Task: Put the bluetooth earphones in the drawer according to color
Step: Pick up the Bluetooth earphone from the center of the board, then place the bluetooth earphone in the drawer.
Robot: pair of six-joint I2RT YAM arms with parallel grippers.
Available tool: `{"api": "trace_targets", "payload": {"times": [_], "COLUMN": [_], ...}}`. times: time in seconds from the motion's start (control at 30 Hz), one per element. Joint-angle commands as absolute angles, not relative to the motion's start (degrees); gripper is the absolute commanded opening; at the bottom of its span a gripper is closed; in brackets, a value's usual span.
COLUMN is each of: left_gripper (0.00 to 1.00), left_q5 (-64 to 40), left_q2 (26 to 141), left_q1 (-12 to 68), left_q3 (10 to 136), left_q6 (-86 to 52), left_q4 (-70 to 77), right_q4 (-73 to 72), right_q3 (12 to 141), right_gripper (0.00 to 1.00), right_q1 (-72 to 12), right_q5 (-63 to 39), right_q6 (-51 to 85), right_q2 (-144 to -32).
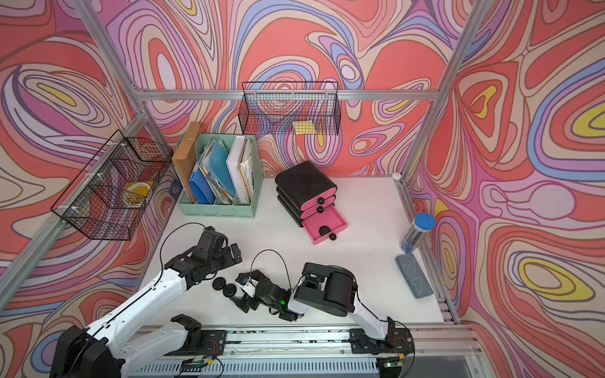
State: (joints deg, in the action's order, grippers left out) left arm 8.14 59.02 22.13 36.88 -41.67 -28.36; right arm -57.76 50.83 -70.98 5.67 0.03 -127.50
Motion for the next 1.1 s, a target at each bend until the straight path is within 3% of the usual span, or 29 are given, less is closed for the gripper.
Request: {"api": "trace_targets", "payload": {"times": [0.0, 0.23, 0.77, 1.07], "left_gripper": [0.99, 0.99, 0.99, 0.99], "left_q5": [9.14, 9.62, 10.12, 11.05], "left_q2": [57.93, 57.04, 56.32, 54.06], "left_q1": [21.58, 21.47, 21.53, 21.53], "left_q3": [36.35, 36.26, 34.31, 31.07], "left_q6": [-42.03, -42.10, -44.74, -50.05], "left_q4": [-30.28, -30.63, -31.68, -36.34], "right_q4": [-51.44, -55.46, -65.24, -67.65], "right_q3": [50.54, 46.10, 39.22, 36.43], "right_gripper": [0.83, 0.71, 0.30, 0.26], "right_q1": [-71.27, -71.27, -70.71, -69.42], "right_q5": [8.25, 13.71, 19.51, 22.87], "right_q6": [-1.50, -0.54, 0.37, -0.19], "right_q2": [-132.27, -131.18, -127.47, -120.31]}}
